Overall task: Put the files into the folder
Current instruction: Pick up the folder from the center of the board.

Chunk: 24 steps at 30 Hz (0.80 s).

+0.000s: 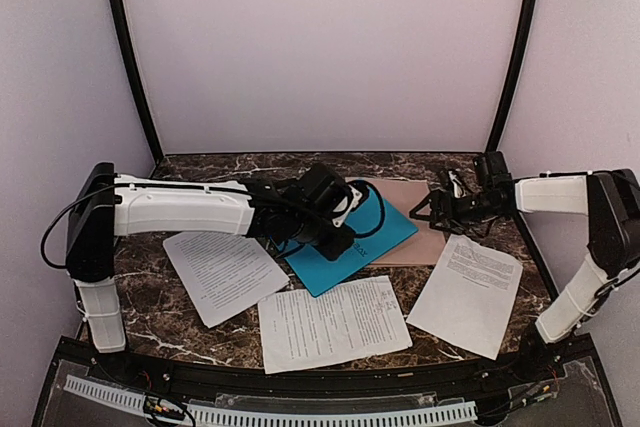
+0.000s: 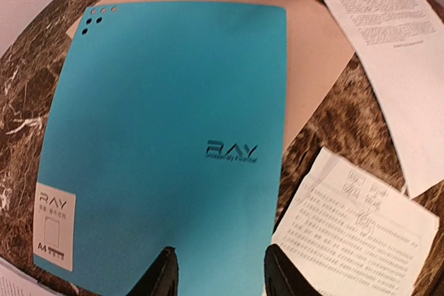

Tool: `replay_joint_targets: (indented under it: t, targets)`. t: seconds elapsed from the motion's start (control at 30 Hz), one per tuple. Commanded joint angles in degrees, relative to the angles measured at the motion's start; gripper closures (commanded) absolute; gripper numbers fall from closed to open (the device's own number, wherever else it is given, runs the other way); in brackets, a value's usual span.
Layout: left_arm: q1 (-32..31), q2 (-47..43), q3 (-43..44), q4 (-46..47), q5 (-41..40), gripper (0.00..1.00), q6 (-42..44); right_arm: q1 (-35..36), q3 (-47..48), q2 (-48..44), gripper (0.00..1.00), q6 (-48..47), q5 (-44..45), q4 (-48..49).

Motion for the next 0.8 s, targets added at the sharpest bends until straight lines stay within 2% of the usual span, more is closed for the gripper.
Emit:
replay_joint_targets:
  t: [0.0,0.13,0.27,0.37,0.57,0.67,0.77]
  targets:
    - [2.49,-10.57,-13.08,1.09,-5.4,0.54,9.66,0.26,0.21,3.37,0.02,0.93,0.68,5.03]
    - [8.15,-17.28,-24.56,8.92,-6.93,0.47,13.72,0.5,0.96,7.0,0.01,3.24,0.83,7.64]
    - [14.29,-19.86,-29.28,12.51,-6.59,0.41,12.99,1.41,-0.11,9.98,0.01,6.58,0.3,11.36]
    - [18.0,-19.7,-30.06,15.93,-4.23,0.37,11.83,2.56,-1.95,11.15,0.03,9.5,-0.02,16.32]
    - [22.24,-15.07,-26.67,17.07,0.07,0.31,10.6,6.57,-4.14,16.11,0.08,18.34,-1.53,28.82]
    - [23.88,-13.81,-26.18,17.69,4.3,0.3,9.56,7.42,-4.41,19.7,0.16,22.95,-2.71,36.15]
    - [24.12,-14.41,-27.18,18.46,7.42,0.29,12.28,6.81,-3.99,21.21,0.36,25.41,-4.42,39.33]
